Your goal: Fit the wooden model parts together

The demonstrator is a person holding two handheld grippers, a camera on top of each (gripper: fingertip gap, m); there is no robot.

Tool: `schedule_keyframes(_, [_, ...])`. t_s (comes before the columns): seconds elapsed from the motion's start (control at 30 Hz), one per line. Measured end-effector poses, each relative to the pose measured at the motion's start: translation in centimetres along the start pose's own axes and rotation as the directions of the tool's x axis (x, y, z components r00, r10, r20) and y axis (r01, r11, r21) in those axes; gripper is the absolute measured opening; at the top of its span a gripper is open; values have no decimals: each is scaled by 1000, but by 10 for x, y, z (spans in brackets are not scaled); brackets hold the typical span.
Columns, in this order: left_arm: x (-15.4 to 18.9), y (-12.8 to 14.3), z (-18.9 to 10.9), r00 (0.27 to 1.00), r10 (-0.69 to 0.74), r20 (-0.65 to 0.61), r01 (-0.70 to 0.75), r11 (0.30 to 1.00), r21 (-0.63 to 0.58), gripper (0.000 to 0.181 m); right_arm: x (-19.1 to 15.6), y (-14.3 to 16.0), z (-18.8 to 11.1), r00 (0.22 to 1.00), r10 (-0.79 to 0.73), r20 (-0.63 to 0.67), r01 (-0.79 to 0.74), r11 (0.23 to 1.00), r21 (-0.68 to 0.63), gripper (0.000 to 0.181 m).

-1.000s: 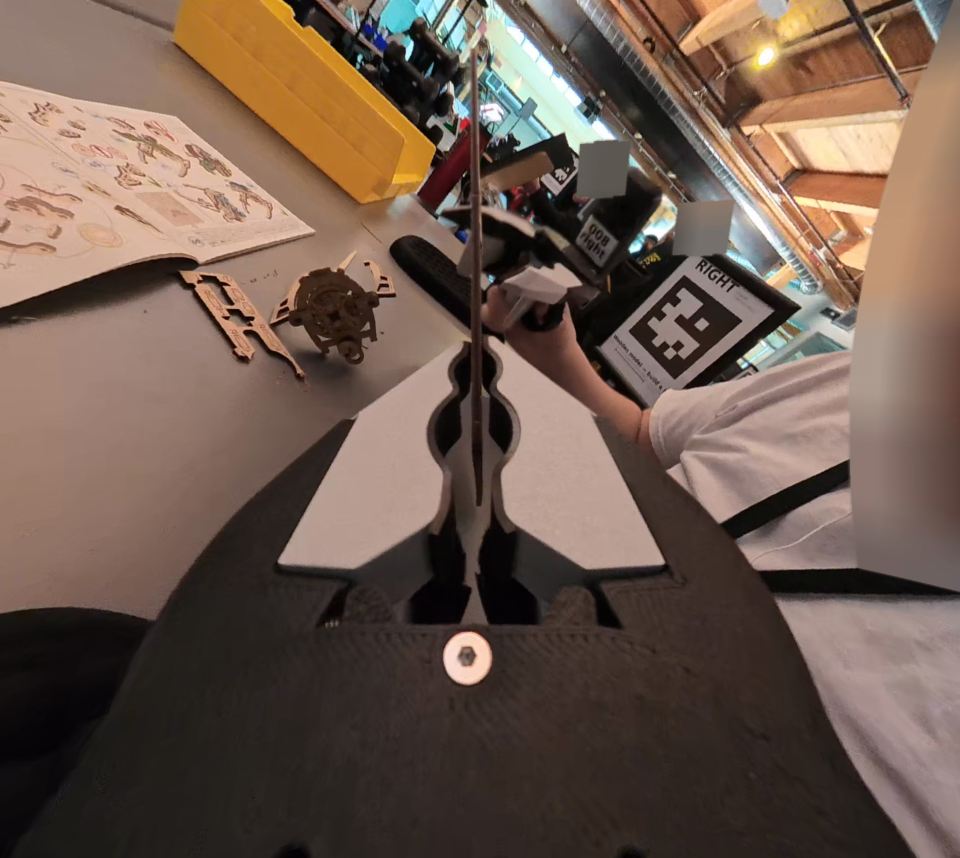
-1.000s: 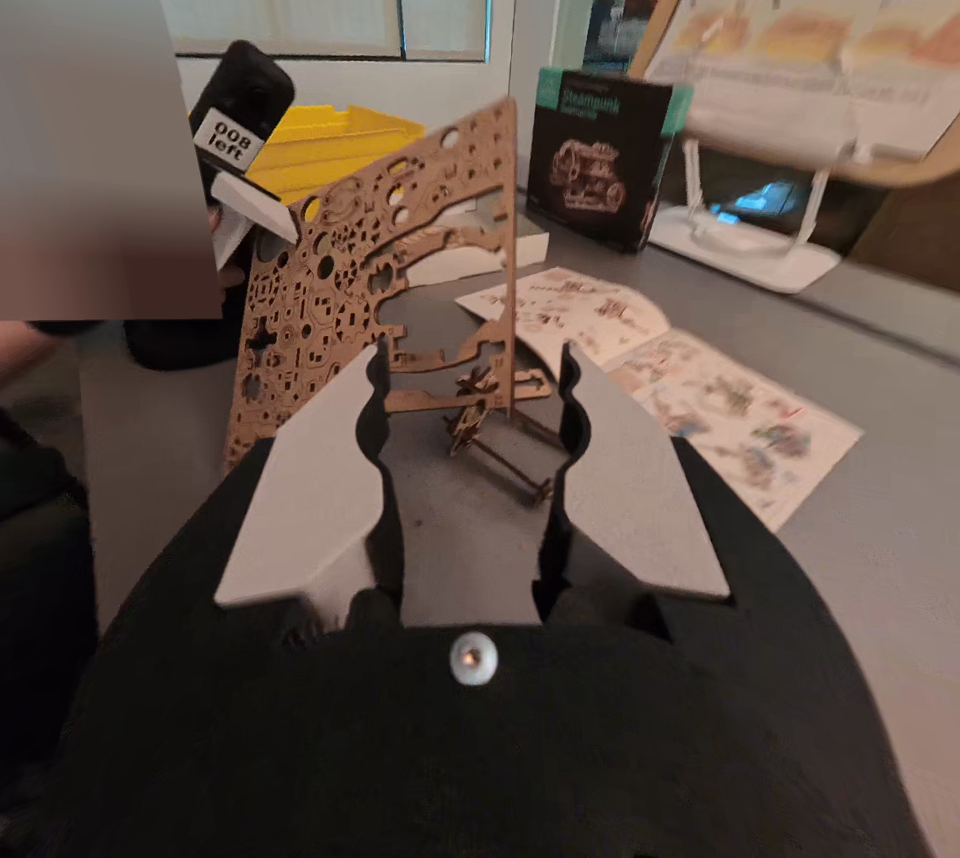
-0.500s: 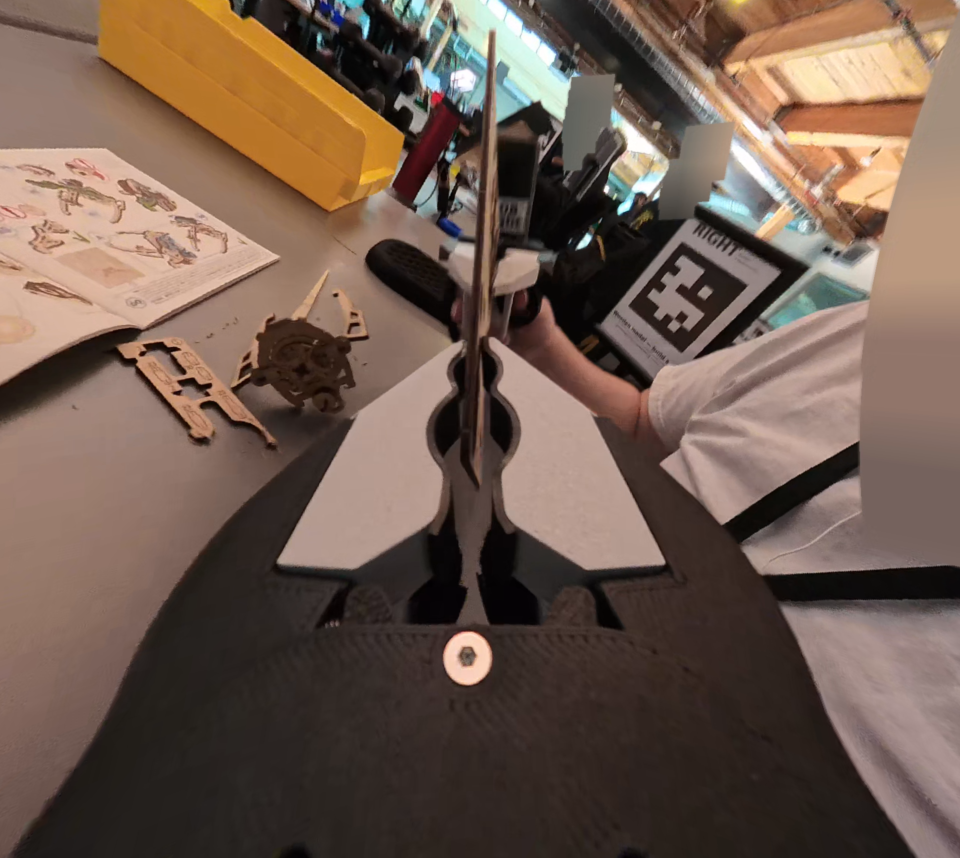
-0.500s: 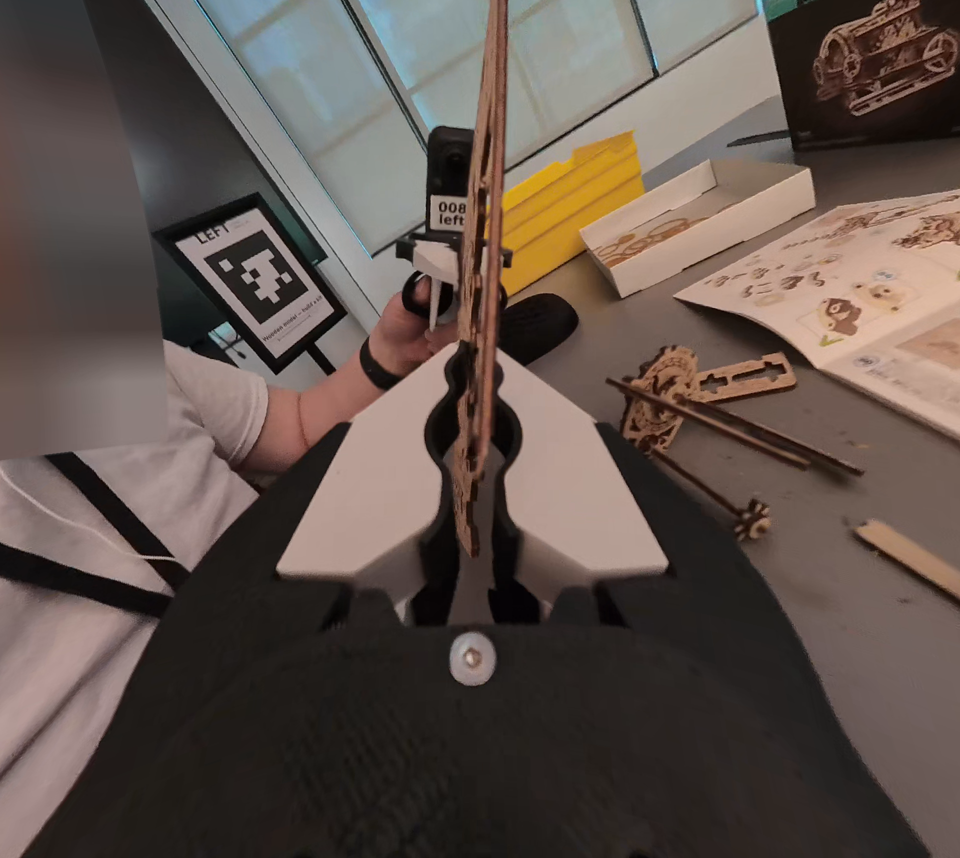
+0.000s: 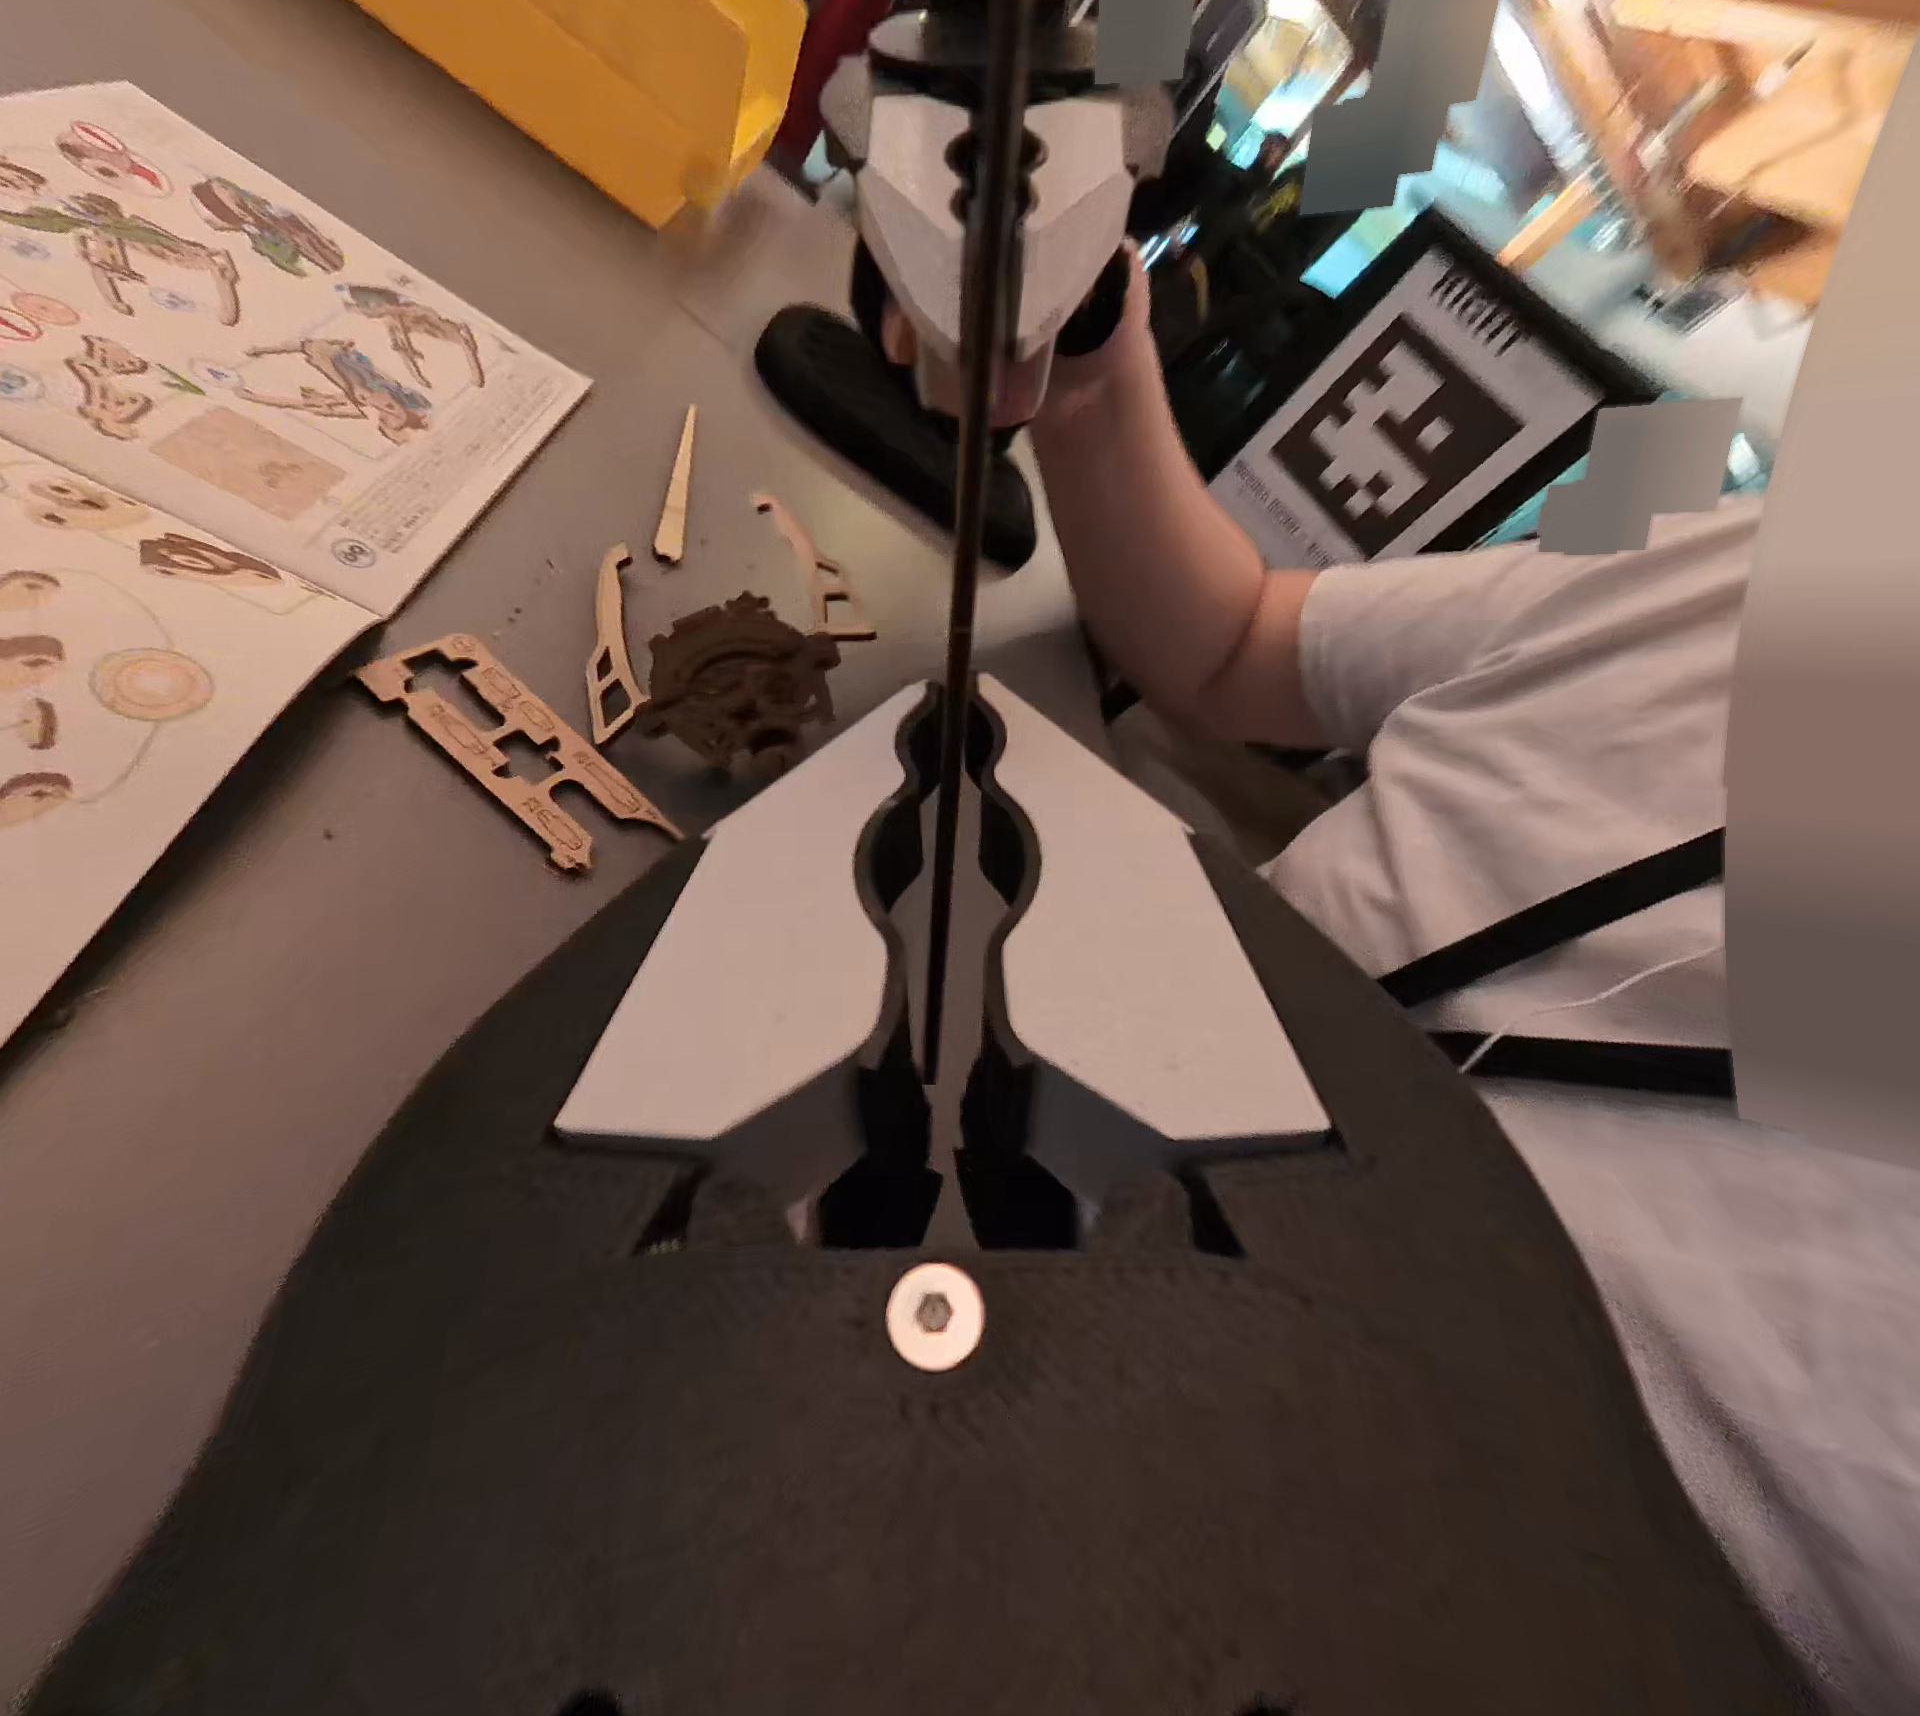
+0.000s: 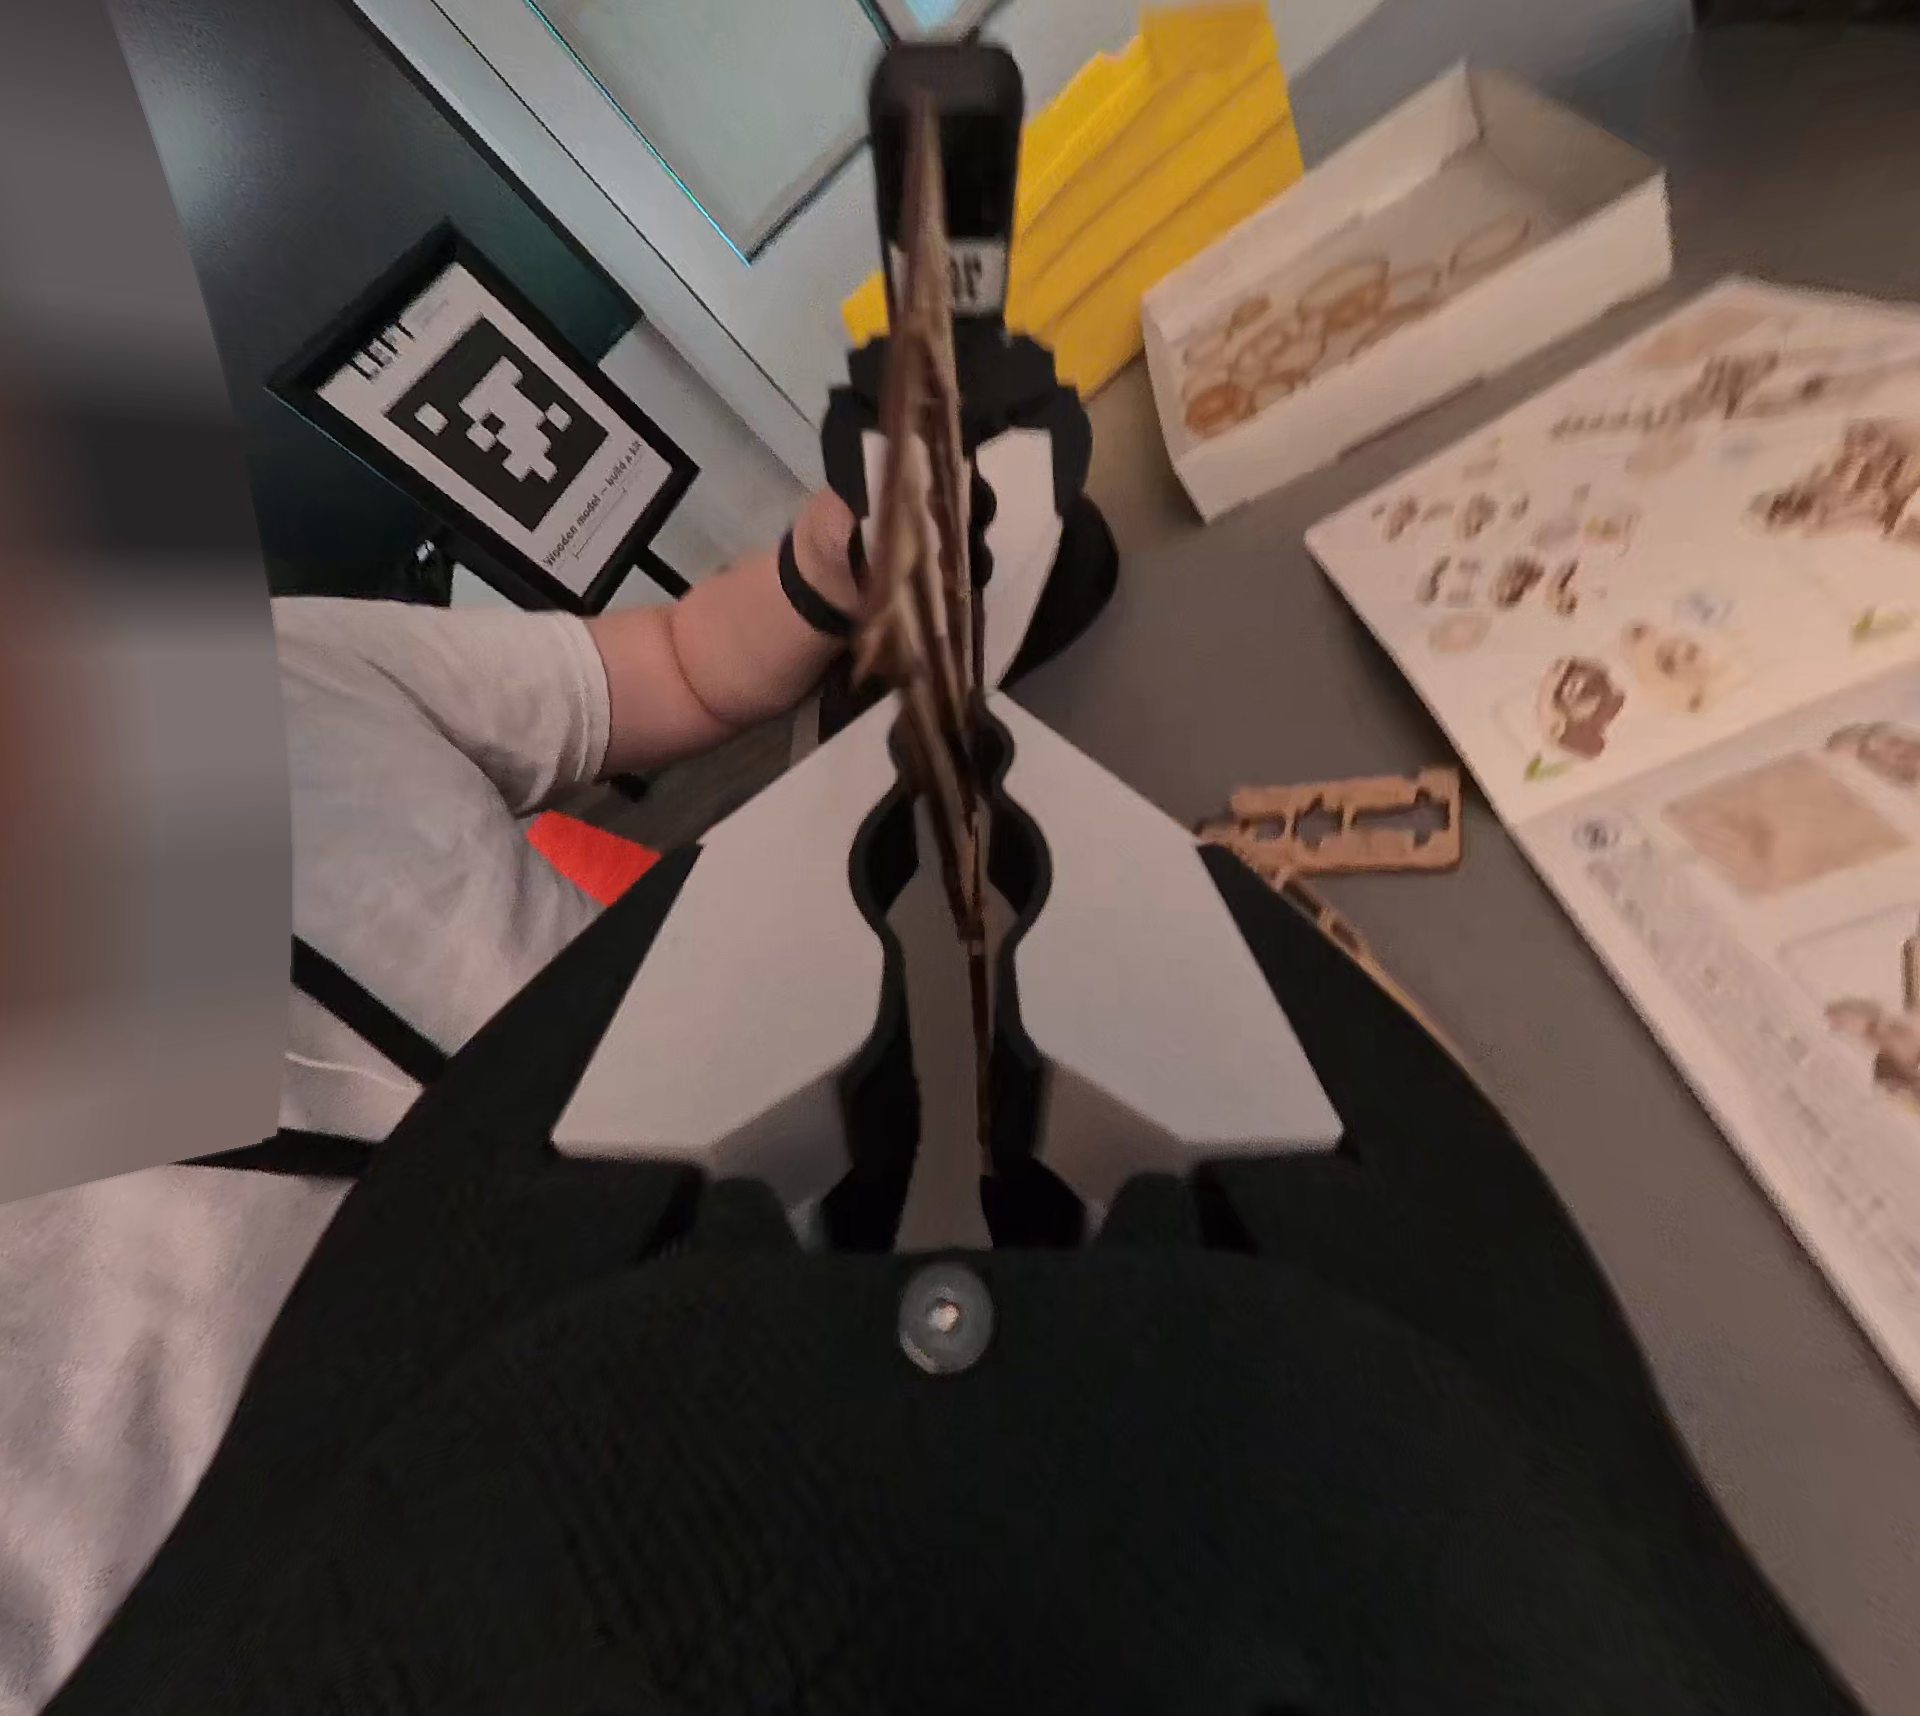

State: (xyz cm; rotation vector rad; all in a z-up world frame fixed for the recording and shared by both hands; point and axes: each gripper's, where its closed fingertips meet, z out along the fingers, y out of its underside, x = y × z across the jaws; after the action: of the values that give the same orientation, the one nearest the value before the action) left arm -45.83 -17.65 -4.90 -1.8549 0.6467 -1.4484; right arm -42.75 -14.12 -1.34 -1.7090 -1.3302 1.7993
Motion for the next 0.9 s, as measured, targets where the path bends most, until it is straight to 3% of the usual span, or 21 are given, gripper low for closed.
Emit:
schedule_keyframes(0.1, [0,-8,-13,996,-80,-46,84,993,80,0,4,-27,-5,999,-40,20,38,994,103,16])
schedule_keyframes(0.23, [-9,-10,-30,996,-89,-1,89,987,134,0,13,-50,-12,995,-97,-1,95,977,190,24])
schedule_keyframes(0.4, [-7,-16,-35,996,-90,3,88,980,180,0,21,-37,-7,992,-120,-22,122,982,143,29])
schedule_keyframes(0.57, [-7,-13,-28,996,-93,9,90,979,181,0,23,-13,4,999,-28,21,26,995,96,32])
schedule_keyframes(0.6, [-7,-12,-26,995,-95,4,93,979,179,0,24,-9,9,1000,-9,28,7,998,70,30])
schedule_keyframes(0.63, [-6,-11,-24,996,-91,4,89,981,174,0,22,-4,11,999,-8,44,6,999,39,4])
schedule_keyframes(0.73, [0,-7,-17,998,-64,-23,67,985,159,2,18,-2,8,996,36,81,-38,999,20,0])
schedule_keyframes(0.9, [8,-2,-14,994,-62,-86,71,992,107,20,21,-5,-5,989,117,90,-120,992,35,0])
